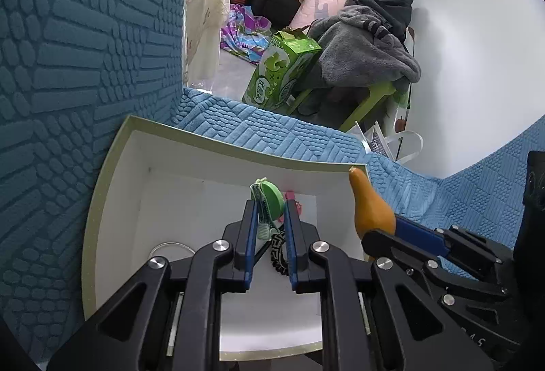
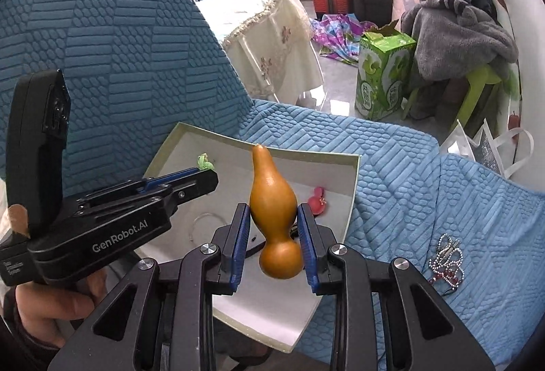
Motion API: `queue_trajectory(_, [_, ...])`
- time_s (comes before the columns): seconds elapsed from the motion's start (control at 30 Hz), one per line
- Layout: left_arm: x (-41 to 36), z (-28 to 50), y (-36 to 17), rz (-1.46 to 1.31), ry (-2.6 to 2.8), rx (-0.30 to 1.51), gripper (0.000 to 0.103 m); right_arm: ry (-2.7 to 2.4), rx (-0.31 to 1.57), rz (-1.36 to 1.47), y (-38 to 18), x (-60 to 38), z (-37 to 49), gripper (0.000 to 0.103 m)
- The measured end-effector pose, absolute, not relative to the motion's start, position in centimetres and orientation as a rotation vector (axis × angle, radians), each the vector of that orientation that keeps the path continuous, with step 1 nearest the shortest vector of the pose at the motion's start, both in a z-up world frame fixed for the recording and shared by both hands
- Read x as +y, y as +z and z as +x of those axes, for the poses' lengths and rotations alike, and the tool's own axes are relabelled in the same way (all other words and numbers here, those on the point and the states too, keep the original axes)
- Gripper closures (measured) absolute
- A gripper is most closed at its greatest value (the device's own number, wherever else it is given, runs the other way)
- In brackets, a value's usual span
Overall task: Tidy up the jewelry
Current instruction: 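Open both grippers to drop the clip and gourd charm into the box, then move both grippers back to the tangled silver chains, then grasp the red-beaded strand with the left gripper while the right gripper grasps a small silver piece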
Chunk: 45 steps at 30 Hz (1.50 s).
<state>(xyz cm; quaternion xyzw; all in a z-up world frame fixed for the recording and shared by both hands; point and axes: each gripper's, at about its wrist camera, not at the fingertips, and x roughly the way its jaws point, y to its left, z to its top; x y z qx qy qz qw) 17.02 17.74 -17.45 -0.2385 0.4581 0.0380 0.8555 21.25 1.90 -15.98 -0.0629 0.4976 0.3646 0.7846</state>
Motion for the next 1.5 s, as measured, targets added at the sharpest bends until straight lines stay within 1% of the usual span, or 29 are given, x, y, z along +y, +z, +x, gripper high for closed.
queue_trajectory(0.2, [17.7, 16.9, -16.9, -0.484, 0.102, 0.949, 0.087, 0.804, 1.082, -0.128, -15.9, 1.6, 21.4, 0.075])
queue_trajectory(0.23, [17.7, 16.9, -16.8, -0.477, 0.112, 0.949, 0.084, 0.808, 1.079, -0.125, -15.7, 1.4, 21.4, 0.071])
queue_trajectory(0.27, [17.6, 16.8, -16.7, -0.47, 0.123, 0.953, 0.073, 0.809, 1.075, -0.122, -15.5, 1.2, 21.4, 0.069])
queue_trajectory(0.3, [17.6, 16.8, -16.6, -0.467, 0.122, 0.949, 0.066, 0.808, 1.07, -0.119, -15.4, 1.1, 21.4, 0.068])
queue_trajectory(0.33, [17.5, 16.7, -16.3, -0.465, 0.113, 0.934, 0.056, 0.806, 1.063, -0.118, -15.1, 0.9, 21.5, 0.068])
queue_trajectory(0.43, [17.0, 16.5, -15.0, -0.46, 0.094, 0.881, 0.047, 0.825, 1.012, -0.109, -13.7, -0.1, 21.2, 0.068])
queue_trajectory(0.63, [15.1, 15.9, -12.1, -0.443, 0.077, 0.772, 0.042, 0.807, 0.851, -0.096, -9.4, -3.9, 20.7, 0.068])
queue_trajectory(0.8, [12.0, 15.7, -10.3, -0.423, 0.008, 0.695, 0.042, 0.744, 0.774, -0.089, -7.4, -7.9, 21.1, 0.068])
queue_trajectory(0.97, [8.1, 16.2, -10.6, -0.422, -0.096, 0.687, 0.042, 0.648, 0.752, -0.089, -8.0, -12.9, 22.0, 0.07])
queue_trajectory(1.03, [6.4, 16.7, -10.9, -0.409, -0.128, 0.701, 0.043, 0.616, 0.768, -0.081, -9.0, -14.8, 22.5, 0.077])
queue_trajectory(1.1, [4.2, 17.2, -11.6, -0.381, -0.155, 0.722, 0.046, 0.593, 0.792, -0.066, -10.4, -16.6, 23.0, 0.079])
queue_trajectory(1.17, [2.5, 17.7, -12.4, -0.379, -0.185, 0.749, 0.055, 0.572, 0.813, -0.059, -11.9, -18.0, 23.4, 0.082])
queue_trajectory(1.23, [0.9, 18.0, -13.6, -0.386, -0.237, 0.785, 0.061, 0.551, 0.841, -0.041, -13.6, -19.4, 23.9, 0.083])
queue_trajectory(1.3, [-1.1, 18.4, -15.3, -0.364, -0.265, 0.822, 0.064, 0.546, 0.864, -0.023, -14.9, -20.1, 24.2, 0.084])
queue_trajectory(1.37, [-2.5, 18.8, -16.8, -0.341, -0.275, 0.857, 0.071, 0.557, 0.894, -0.002, -16.5, -20.3, 24.9, 0.085])
queue_trajectory(1.43, [-3.8, 19.4, -18.5, -0.334, -0.28, 0.9, 0.073, 0.565, 0.926, 0.008, -18.0, -20.1, 25.5, 0.087])
queue_trajectory(1.5, [-4.6, 20.1, -20.4, -0.335, -0.277, 0.936, 0.074, 0.567, 0.959, 0.024, -19.1, -20.3, 26.4, 0.089])
